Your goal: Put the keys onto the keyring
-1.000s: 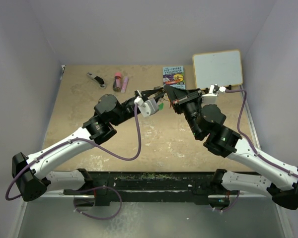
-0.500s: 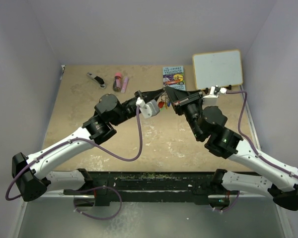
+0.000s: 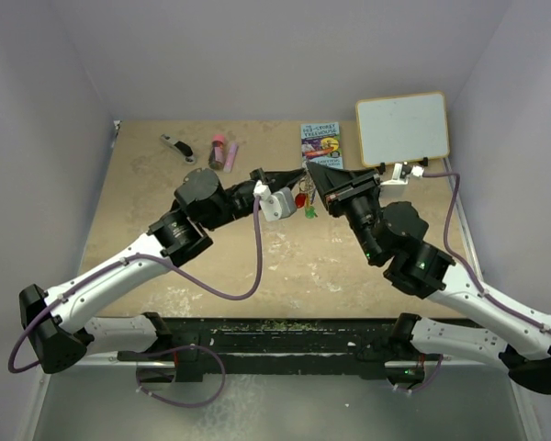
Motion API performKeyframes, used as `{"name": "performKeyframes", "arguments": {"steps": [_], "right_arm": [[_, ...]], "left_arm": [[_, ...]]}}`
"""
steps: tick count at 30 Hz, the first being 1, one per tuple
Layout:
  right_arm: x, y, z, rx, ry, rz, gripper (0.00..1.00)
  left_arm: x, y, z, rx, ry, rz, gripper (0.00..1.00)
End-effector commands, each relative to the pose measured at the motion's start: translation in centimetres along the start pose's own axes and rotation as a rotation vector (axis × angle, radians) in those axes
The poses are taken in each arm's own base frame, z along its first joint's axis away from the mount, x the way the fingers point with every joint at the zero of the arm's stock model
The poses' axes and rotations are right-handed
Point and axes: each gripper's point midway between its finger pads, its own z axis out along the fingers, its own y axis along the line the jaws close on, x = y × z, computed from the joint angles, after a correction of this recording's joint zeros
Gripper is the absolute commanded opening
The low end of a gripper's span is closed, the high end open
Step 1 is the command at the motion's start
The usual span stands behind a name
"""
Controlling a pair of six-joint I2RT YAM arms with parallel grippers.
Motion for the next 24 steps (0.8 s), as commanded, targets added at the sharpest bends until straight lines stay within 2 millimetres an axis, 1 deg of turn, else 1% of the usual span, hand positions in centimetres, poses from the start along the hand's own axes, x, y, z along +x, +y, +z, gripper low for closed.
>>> {"name": "performKeyframes", "arguments": {"steps": [1, 4, 6, 10, 18, 24], "right_arm": [[-1.6, 3.5, -1.1, -0.106, -0.02, 0.094, 0.27], [-1.5, 3.5, -1.2, -0.106, -0.012, 0.091, 0.35], [-1.4, 3.5, -1.2, -0.109, -0.006, 0.094, 0.38], [-1.3, 3.6, -1.2, -0.109, -0.003, 0.097, 0.37], [-0.8, 3.5, -1.1, -0.11, 0.019, 0.096, 0.36], [-0.1, 3.4, -1.1, -0.111, 0.048, 0.089, 0.33]], "left_arm": [[-2.9, 1.1, -0.3, 0.017, -0.054, 0.013, 0.04], [-3.4, 0.8, -0.4, 0.046, -0.062, 0.013, 0.03], [-3.7, 0.7, -0.4, 0.063, -0.063, 0.012, 0.04], [-4.2, 0.3, -0.4, 0.109, -0.065, 0.022, 0.04], [-5.0, 0.4, -0.4, 0.148, -0.057, 0.03, 0.04], [-5.1, 0.8, -0.3, 0.162, -0.045, 0.05, 0.04]]}}
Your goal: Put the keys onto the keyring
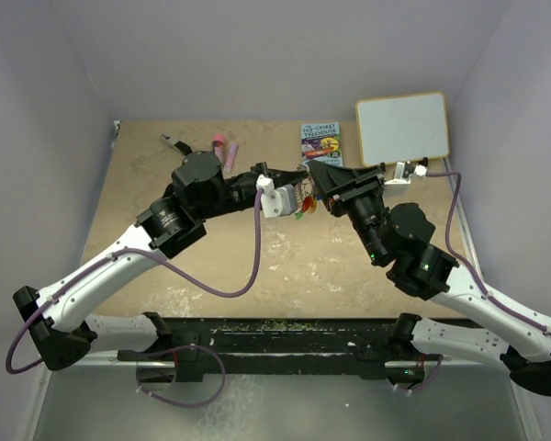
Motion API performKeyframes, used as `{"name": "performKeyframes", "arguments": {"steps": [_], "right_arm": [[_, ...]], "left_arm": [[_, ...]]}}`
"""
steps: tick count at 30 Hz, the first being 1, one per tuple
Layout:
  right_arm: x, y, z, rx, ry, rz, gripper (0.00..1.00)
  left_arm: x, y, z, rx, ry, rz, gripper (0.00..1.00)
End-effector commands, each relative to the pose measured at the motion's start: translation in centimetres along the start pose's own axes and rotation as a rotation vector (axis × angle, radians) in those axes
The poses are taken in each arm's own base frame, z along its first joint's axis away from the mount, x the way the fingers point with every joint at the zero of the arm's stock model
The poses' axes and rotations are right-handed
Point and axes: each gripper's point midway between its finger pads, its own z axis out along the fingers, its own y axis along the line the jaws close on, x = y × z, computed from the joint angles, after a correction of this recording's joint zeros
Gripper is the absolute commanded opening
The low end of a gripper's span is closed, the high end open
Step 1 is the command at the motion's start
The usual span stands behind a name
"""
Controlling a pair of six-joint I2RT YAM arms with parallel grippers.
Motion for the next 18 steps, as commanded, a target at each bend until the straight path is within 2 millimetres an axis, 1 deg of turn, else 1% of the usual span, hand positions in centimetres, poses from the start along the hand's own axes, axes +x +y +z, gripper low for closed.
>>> {"name": "performKeyframes", "arguments": {"steps": [1, 8, 11, 14, 18], "right_arm": [[0.1, 2.0, -0.3, -0.061, 0.02, 0.05, 0.33], [0.4, 1.7, -0.4, -0.054, 0.039, 0.042, 0.31], [0.4, 1.6, -0.4, -0.052, 0.039, 0.036, 0.29], [0.7, 1.4, -0.3, -0.045, 0.046, 0.024, 0.26], [1.0, 1.1, -0.1, -0.04, 0.053, 0.019, 0.17]], "left_arm": [[-3.1, 1.4, -0.3, 0.006, -0.077, 0.057, 0.04], [-3.5, 1.6, -0.6, 0.052, -0.081, 0.082, 0.04], [-3.6, 1.2, -0.7, 0.086, -0.08, 0.081, 0.04], [-3.7, 0.6, -0.8, 0.129, -0.083, 0.077, 0.04], [-3.8, -0.5, -0.9, 0.195, -0.09, 0.066, 0.04]]}}
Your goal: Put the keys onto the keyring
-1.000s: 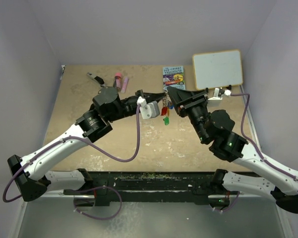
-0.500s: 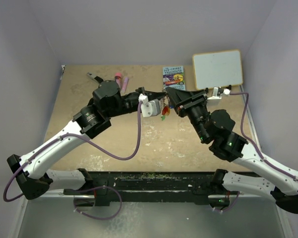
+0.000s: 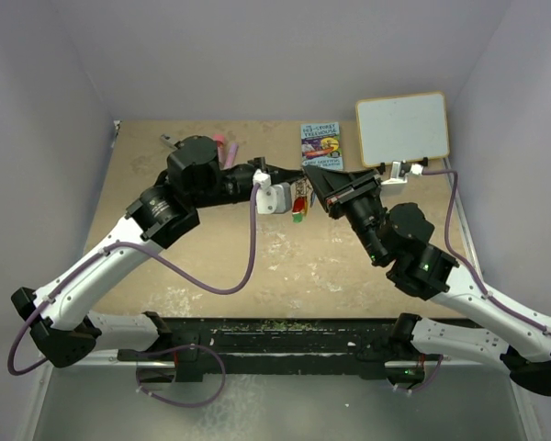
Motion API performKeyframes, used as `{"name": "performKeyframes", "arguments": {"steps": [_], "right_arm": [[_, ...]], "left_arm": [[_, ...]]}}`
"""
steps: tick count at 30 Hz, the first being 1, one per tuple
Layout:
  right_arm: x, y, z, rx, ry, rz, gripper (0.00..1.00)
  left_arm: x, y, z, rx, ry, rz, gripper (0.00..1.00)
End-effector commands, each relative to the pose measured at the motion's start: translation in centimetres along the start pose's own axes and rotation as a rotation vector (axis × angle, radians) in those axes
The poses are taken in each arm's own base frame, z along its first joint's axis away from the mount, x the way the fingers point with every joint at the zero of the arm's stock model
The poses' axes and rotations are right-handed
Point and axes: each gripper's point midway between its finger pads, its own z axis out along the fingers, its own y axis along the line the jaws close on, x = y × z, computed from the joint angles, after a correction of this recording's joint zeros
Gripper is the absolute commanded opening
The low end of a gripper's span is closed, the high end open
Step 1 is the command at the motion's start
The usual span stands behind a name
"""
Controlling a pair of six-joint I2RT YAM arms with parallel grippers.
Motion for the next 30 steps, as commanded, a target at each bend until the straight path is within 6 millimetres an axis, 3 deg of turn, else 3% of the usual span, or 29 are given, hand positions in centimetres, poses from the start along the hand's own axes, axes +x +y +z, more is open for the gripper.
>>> {"name": "performKeyframes", "arguments": {"steps": [1, 6, 12, 16, 22, 30], "right_arm": [[0.1, 1.1, 0.1, -0.036, 0.005, 0.023, 0.13], [-0.2, 1.4, 0.2, -0.049, -0.009, 0.011, 0.0], [-0.6, 1.6, 0.3, -0.052, -0.033, 0.008, 0.0], [-0.4, -0.2, 0.1, -0.017, -0.034, 0.03, 0.0], [-1.0, 0.1, -0.4, -0.03, -0.047, 0.115, 0.0], [-1.6, 0.4, -0.8, -0.053, -0.069, 0.218, 0.0]], "left_arm": [[-3.1, -0.8, -0.3, 0.091, -0.101, 0.032, 0.04], [-3.2, -1.5, -0.2, 0.132, -0.112, 0.022, 0.04], [-3.0, -1.5, -0.2, 0.134, -0.105, 0.018, 0.04], [-2.7, -1.0, -0.3, 0.102, -0.086, 0.026, 0.04], [-2.4, -0.1, -0.4, 0.048, -0.068, 0.031, 0.15], [-1.9, 0.4, 0.0, 0.022, -0.054, 0.037, 0.17]]}}
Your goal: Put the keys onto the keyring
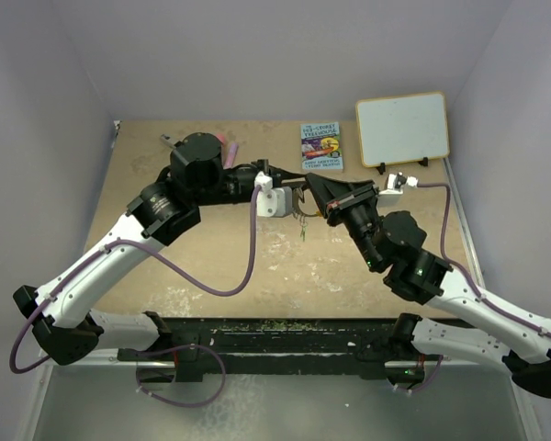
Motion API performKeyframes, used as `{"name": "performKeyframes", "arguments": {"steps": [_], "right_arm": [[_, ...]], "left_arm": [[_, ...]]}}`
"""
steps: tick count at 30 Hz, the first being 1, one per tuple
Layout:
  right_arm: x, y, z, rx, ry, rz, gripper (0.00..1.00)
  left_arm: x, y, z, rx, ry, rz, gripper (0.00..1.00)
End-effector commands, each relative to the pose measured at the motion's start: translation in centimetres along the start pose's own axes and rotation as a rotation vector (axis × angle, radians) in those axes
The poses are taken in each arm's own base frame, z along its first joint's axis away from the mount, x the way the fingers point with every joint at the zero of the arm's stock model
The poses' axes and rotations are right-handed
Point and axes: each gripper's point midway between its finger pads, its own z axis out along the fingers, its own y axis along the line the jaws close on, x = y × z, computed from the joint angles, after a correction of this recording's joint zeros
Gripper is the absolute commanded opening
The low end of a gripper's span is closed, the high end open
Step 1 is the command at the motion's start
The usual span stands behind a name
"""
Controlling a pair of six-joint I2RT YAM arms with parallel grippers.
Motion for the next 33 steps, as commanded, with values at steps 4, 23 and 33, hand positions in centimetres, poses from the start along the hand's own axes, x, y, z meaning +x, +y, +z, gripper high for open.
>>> {"name": "performKeyframes", "arguments": {"steps": [4, 23, 33], "right_arm": [[-2.3, 3.2, -0.7, -0.086, -0.074, 0.134, 0.0], [-2.8, 3.5, -0.2, -0.051, -0.113, 0.119, 0.0], [-3.0, 3.9, 0.0, -0.056, -0.126, 0.132, 0.0]], "left_arm": [[-1.5, 1.2, -0.3, -0.046, -0.039, 0.033, 0.17], [-1.1, 0.1, -0.1, -0.009, -0.032, -0.03, 0.27], [0.4, -0.1, 0.4, -0.022, -0.004, -0.016, 0.27]]}}
